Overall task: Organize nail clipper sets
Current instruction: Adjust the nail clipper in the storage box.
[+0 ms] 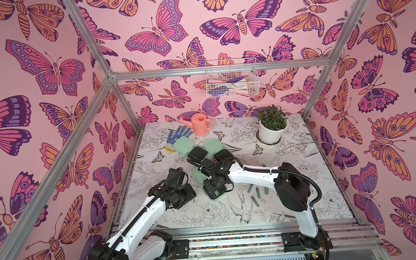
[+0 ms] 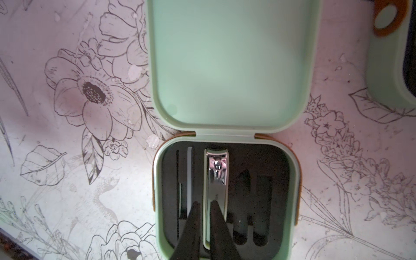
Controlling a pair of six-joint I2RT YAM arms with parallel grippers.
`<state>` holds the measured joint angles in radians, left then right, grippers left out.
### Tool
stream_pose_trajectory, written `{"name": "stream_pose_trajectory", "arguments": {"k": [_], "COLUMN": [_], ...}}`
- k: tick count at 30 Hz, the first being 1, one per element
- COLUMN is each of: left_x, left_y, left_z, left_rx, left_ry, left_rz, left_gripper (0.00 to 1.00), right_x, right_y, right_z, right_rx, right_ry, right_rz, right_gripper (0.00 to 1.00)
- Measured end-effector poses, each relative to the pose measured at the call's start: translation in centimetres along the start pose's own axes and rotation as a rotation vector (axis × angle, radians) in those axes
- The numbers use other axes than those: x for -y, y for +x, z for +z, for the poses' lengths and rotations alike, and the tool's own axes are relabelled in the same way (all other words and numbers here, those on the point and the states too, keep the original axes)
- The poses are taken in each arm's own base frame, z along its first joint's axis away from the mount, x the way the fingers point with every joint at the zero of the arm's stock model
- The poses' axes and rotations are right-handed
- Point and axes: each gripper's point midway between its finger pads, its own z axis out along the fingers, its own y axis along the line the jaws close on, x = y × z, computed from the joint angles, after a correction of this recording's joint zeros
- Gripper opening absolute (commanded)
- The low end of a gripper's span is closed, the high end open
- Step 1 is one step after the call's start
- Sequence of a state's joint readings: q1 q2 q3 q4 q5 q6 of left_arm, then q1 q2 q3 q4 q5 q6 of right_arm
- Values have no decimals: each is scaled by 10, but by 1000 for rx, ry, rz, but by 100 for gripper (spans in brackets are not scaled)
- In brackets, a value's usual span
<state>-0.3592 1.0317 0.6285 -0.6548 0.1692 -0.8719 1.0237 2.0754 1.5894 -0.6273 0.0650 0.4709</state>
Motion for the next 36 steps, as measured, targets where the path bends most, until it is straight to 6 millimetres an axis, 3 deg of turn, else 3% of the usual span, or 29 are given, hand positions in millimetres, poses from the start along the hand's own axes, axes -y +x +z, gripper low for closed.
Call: {"name": "stream_pose_trajectory", "arguments": {"k": [36], "left_x": [1], "left_y": [2], "left_z": [1], "left_rx": [-16], "left_ry": [5], "left_rz": [4], "left_gripper": [64], "right_x": [-3], "right_y": [2], "right_z": [23], "right_rx": [-6], "right_ry": [-13], "right_rz": [6], "right_gripper": [8]}}
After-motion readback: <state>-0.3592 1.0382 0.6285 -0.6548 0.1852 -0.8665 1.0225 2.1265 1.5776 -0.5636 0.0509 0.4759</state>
